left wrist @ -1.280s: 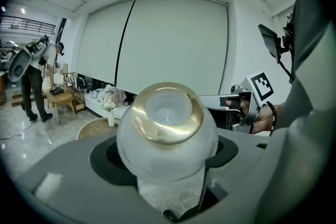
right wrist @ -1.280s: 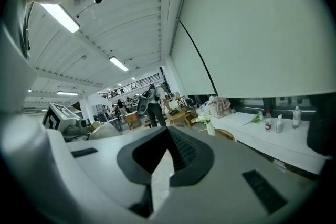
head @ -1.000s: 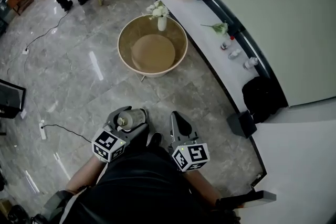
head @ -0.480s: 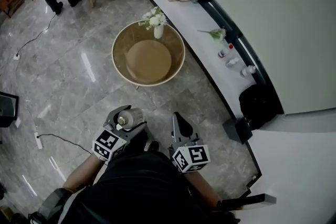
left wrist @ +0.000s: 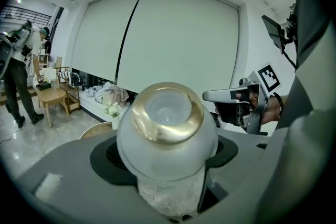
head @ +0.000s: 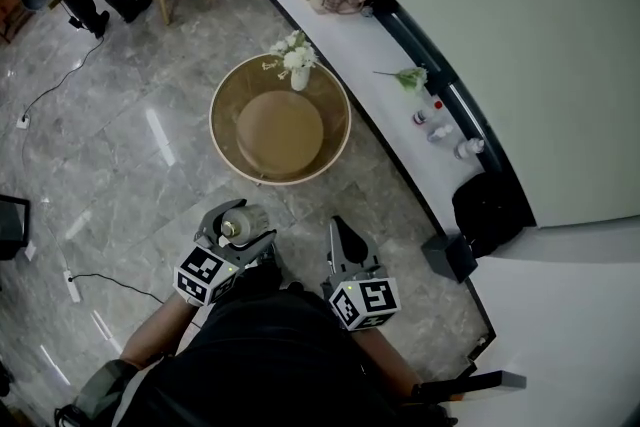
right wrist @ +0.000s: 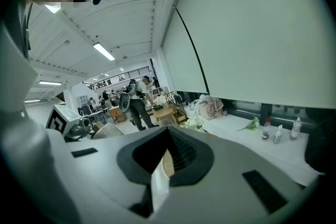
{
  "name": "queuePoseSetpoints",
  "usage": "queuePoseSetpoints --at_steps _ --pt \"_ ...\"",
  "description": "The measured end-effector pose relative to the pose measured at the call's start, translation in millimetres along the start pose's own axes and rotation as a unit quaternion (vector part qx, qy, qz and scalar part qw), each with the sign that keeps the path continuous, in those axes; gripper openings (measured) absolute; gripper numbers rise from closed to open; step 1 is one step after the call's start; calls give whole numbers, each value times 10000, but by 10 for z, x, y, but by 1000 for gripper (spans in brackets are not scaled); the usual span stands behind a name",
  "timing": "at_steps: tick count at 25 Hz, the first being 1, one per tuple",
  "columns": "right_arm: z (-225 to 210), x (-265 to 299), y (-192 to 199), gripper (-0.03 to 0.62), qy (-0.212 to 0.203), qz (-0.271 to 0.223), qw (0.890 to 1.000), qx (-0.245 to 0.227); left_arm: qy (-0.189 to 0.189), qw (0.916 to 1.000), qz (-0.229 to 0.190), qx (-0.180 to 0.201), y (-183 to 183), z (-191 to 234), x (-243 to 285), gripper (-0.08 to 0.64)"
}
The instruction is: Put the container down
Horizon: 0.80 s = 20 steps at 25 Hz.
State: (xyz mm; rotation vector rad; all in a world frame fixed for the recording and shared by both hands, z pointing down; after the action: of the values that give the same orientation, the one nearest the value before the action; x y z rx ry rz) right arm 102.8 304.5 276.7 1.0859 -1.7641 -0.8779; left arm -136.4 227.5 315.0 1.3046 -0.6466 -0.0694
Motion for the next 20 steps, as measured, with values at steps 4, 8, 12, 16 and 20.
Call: queuePoseSetpoints --at_steps 4,8,12,16,20 --pt "87 113 -70 6 -21 -63 9999 -99 -65 9999 -89 35 -38 149 -29 339" --pt "84 228 -75 6 -48 -30 9999 -92 -146 9998 -98 41 -32 235 -12 339" --pt "45 352 -88 6 -164 7 9998 -87 -255 9997 -45 -17 -4 278 21 339" --pt "-63 562 -97 6 -326 110 9994 -17 -403 9991 3 -91 -20 371 134 339" --pt "-244 826 -163 6 -594 216 9980 24 -637 9978 89 -153 -72 459 320 339"
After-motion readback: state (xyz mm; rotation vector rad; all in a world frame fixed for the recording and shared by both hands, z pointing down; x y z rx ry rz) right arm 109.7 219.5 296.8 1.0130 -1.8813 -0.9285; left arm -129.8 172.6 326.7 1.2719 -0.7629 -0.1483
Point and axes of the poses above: the fingertips, and each gripper's own axes: x forward along the fingers, z to its left, y out of its underside, the point moved 10 cm from there along -x, backward along the fingers, and after that the axes turned 7 degrees about x, right-handed, at the moved point
